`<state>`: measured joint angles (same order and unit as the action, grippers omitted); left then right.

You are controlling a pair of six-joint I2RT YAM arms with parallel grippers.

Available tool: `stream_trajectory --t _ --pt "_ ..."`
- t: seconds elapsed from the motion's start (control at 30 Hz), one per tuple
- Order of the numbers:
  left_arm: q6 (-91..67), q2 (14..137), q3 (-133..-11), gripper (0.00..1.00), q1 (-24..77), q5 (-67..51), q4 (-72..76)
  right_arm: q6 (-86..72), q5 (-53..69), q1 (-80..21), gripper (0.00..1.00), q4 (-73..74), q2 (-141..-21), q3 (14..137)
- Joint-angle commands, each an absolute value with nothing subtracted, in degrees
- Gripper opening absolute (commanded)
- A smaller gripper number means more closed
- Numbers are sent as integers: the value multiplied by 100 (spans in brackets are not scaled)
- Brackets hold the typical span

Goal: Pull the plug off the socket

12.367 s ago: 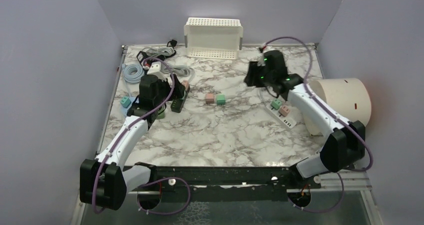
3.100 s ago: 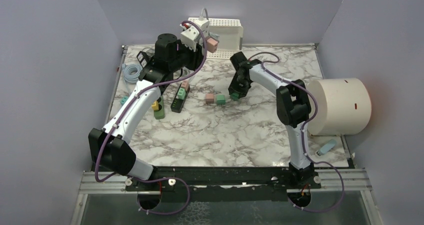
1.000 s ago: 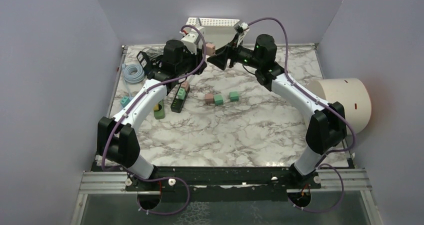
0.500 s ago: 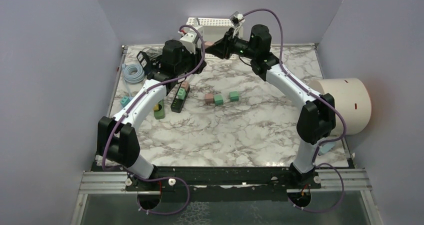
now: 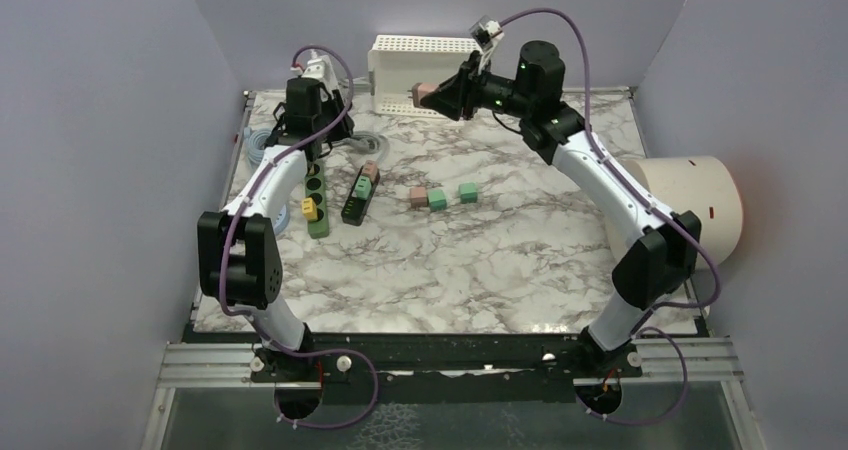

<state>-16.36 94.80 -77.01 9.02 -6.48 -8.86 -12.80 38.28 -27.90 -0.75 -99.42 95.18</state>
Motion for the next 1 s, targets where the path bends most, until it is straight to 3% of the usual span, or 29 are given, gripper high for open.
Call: stream_trajectory --t 0.0,0.23,0.4,0.47,0.73,0.97 --pt "-1621 9410 -7846 0 656 -458 -78 -1351 4107 -2812 1 -149 -9309 9547" --pt "-690 9439 -7835 0 150 -1725 416 -369 4827 -2803 1 1543 -9966 10206" --pt "74 9657 -7939 0 -293 -2635 580 1167 5509 -2810 1 4781 -12063 12772" --pt "102 10006 -8069 0 -553 -3114 677 1684 5558 -2812 1 5428 -12819 13460" --pt "58 11239 -8949 0 -1163 -3788 906 3043 6282 -2897 1 4079 -13013 12292" --pt "-38 12145 -9812 5 -1180 -3895 767 4225 5891 -3171 1 5161 -14007 13461"
